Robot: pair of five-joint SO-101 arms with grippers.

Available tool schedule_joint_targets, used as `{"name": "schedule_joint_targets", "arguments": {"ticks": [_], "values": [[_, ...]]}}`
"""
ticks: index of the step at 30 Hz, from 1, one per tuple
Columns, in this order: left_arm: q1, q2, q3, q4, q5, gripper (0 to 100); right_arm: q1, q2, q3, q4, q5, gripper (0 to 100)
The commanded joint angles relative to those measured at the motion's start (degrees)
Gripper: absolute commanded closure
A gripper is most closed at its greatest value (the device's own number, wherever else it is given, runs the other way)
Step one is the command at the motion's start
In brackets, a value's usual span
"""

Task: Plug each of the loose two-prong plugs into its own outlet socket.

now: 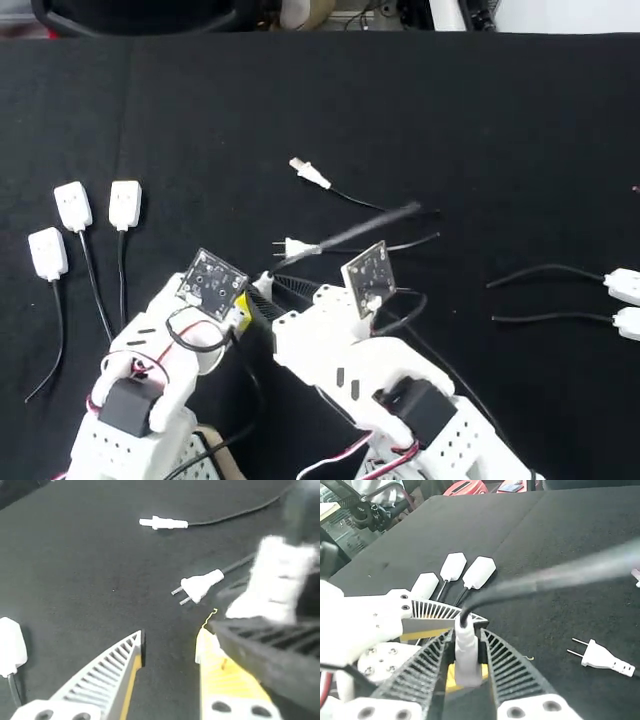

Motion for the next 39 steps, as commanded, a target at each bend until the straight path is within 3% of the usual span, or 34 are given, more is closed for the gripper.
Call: {"name": "schedule_joint_targets", "arguments": {"ticks": [1, 5, 11, 18, 39], "values": [[-1.19, -0.44, -1.36, -2.29, 0.44, 82, -0.88, 0.22, -2.33, 0.7, 0.53, 98.7], [-1.1, -0.44, -0.13, -3.43, 2.81, 82, -0.88, 0.22, -2.42, 0.26, 0.53, 98.7], [-1.71, -0.44, 4.88, -12.75, 6.77, 82, -0.88, 0.22, -2.42, 0.62, 0.53, 98.7], [-6.81, -0.44, 3.47, -13.45, 6.95, 82, -0.88, 0.22, -2.42, 0.7, 0.7, 98.7], [-10.07, -0.44, 2.15, -13.54, 6.95, 82, -4.31, 0.4, -3.38, 5.27, 2.81, 98.7]]}}
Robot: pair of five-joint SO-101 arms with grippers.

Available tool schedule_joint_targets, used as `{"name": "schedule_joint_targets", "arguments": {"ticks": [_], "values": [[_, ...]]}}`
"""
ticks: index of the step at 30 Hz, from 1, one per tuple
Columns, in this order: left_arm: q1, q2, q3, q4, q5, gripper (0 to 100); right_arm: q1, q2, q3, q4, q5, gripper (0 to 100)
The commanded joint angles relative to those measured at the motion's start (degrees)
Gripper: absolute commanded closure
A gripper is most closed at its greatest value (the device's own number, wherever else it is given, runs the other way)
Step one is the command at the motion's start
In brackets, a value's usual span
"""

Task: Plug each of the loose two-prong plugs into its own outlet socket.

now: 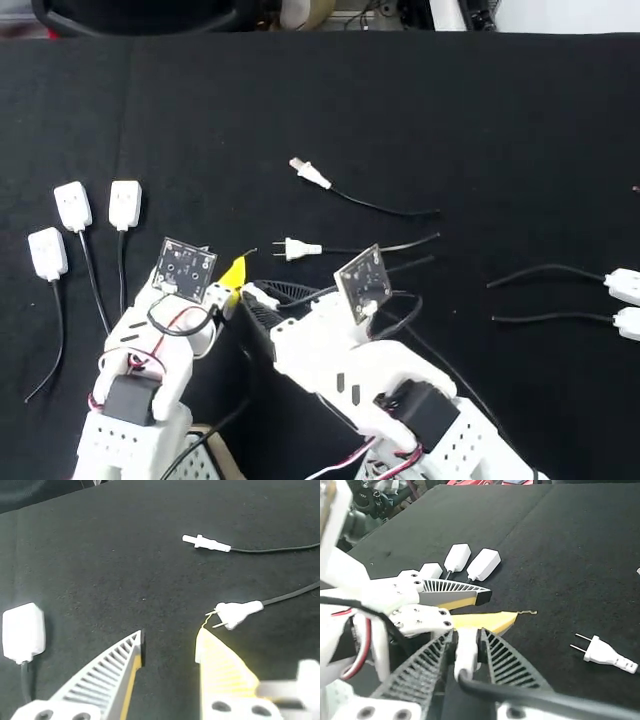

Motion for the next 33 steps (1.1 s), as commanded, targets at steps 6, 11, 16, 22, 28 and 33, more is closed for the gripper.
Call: {"name": "schedule_joint_targets", "arguments": {"ticks": [6, 11, 16, 22, 28, 33], "values": [[-3.21, -0.53, -4.18, -2.2, 0.79, 82, -3.78, 0.4, -1.8, 3.87, 2.46, 98.7], [-3.3, -0.53, -4.26, -2.2, 0.79, 82, -3.96, 0.4, -1.54, 3.96, 4.04, 98.7], [-3.3, -0.53, -4.26, -2.2, 0.79, 82, -3.96, 0.4, -1.89, 5.1, 4.31, 98.7], [-4.09, -0.53, -4.35, -2.2, 0.79, 82, -3.96, 0.4, -1.71, 5.1, 6.24, 98.7], [-8.48, -0.53, -4.53, -1.93, 0.7, 82, 0.18, 0.4, -2.33, 4.75, 6.42, 98.7], [-28.97, -0.53, -10.42, 4.31, 0.7, 82, 7.3, 0.4, -3.74, 4.84, 8.79, 98.7]]}}
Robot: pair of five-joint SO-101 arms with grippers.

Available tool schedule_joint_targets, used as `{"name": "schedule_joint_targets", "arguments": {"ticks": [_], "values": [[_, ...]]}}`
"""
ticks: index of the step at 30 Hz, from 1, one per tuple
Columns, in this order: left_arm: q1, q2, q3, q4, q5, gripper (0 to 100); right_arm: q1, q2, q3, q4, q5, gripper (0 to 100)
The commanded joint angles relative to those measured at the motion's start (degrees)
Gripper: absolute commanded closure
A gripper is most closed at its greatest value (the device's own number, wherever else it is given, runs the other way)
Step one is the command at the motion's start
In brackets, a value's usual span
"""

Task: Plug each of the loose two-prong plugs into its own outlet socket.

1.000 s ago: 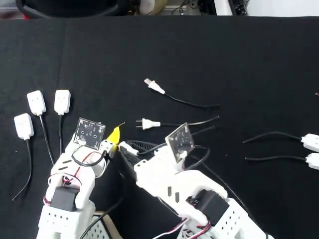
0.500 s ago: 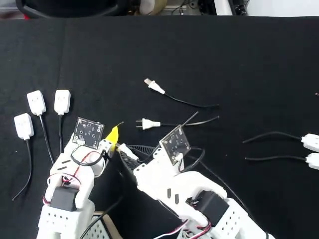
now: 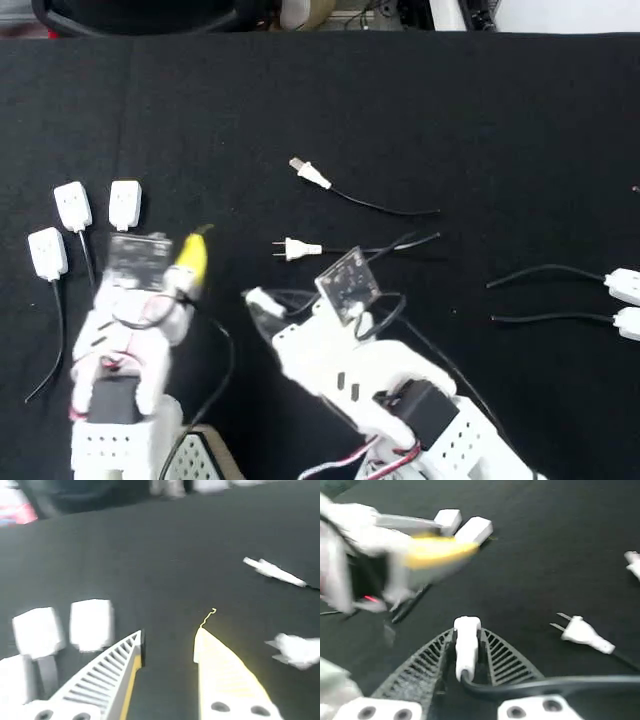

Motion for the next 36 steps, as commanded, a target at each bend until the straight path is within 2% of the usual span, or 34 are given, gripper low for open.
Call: {"name": "schedule_joint_targets", "arguments": {"ticks": [1, 4, 10, 16, 20, 23, 27, 32, 36], "values": [[-19.03, -0.35, -8.57, 6.95, 0.18, 82, 6.68, -0.22, -3.65, -0.18, 1.58, 98.7], [-24.22, 0.09, -10.68, 11.52, -0.18, 82, 11.78, 1.19, -6.99, 1.23, 1.76, 98.7], [-24.57, 7.56, -15.6, 13.89, -1.76, 75, 18.46, 18.68, -16.92, 5.45, 1.76, 98.7], [-25.98, 30.42, -26.95, 7.21, -1.85, 75, 19.08, 36.97, -20.79, 0.53, 2.2, 98.7], [-30.2, 47.82, -36.53, 3.78, -1.85, 75, 19.08, 41.71, -20.88, -2.37, 2.2, 98.7], [-30.81, 60.48, -42.86, 1.58, -1.85, 75, 19.08, 41.98, -20.88, -2.9, 2.29, 98.7], [-27.56, 75.52, -50.68, 0.18, -2.11, 75, 19.08, 42.15, -20.88, -2.99, 2.29, 98.7], [-18.51, 91.6, -57.1, -0.97, -10.29, 75, 21.01, 42.33, -21.05, -3.08, 2.29, 98.7], [-16.66, 102.42, -61.49, -8.79, -10.99, 75, 22.77, 42.33, -21.76, -2.9, 2.29, 98.7]]}}
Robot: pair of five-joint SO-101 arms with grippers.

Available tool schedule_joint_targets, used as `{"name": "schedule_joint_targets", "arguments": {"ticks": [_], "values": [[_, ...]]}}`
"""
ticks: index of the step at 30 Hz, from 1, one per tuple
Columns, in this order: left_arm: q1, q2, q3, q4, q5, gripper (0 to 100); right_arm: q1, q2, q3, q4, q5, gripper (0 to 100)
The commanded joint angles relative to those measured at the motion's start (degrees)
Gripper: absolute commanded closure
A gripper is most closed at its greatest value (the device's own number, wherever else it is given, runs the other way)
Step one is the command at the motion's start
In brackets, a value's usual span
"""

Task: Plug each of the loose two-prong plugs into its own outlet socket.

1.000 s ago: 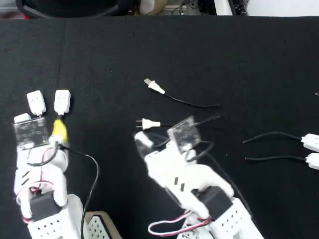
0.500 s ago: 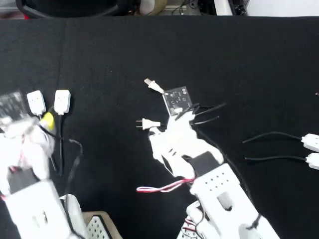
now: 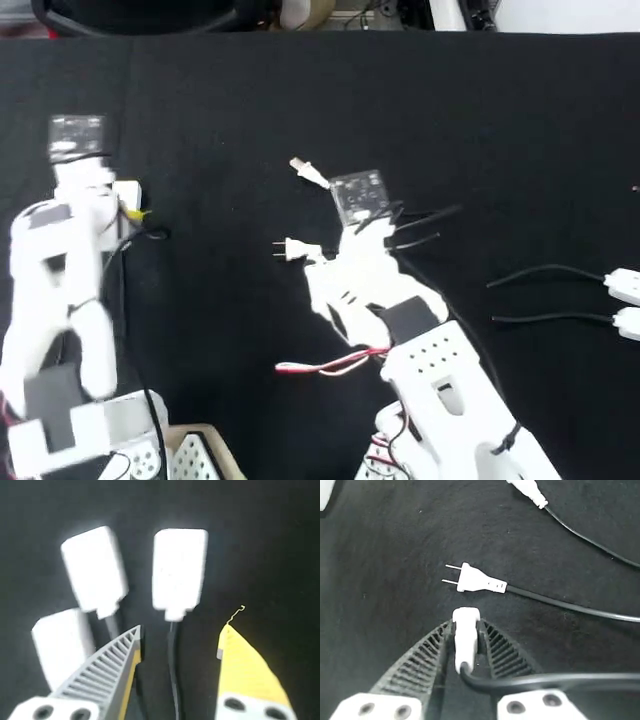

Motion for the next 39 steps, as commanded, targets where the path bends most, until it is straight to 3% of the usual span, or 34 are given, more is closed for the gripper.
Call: {"name": "schedule_joint_targets", "arguments": {"ticks": [1, 9, 15, 22, 27, 30, 33, 39], "values": [[1.8, 10.81, -7.96, -8.26, -1.14, 75, 1.85, 0.48, -4.09, -1.05, 0.35, 98.7], [1.63, 29.19, -22.2, -10.11, 0.35, 75, 1.85, 0.48, -4.09, -1.14, 1.85, 98.7], [1.89, 33.93, -27.03, -9.76, 2.9, 76, 1.85, 0.48, -4.09, -1.14, 1.85, 98.7], [1.89, 33.76, -28.09, -5.27, 2.37, 97, 1.85, 0.48, -4.09, -1.14, 1.93, 98.7], [2.68, 28.48, -28.7, 3.34, 2.29, 97, 1.85, 0.48, -4.09, -1.14, 1.93, 98.7], [5.23, 22.51, -26.95, 9.49, -1.85, 97, 2.02, 0.48, -4.09, -1.05, 1.93, 98.7], [10.77, 15.3, -20.7, 13.54, -4.84, 97, 5.27, 0.48, -5.58, 0.09, 1.67, 98.7], [26.07, -3.87, -1.27, 13.8, -6.24, 97, 13.8, 0.13, -12.18, 10.29, 2.29, 98.7]]}}
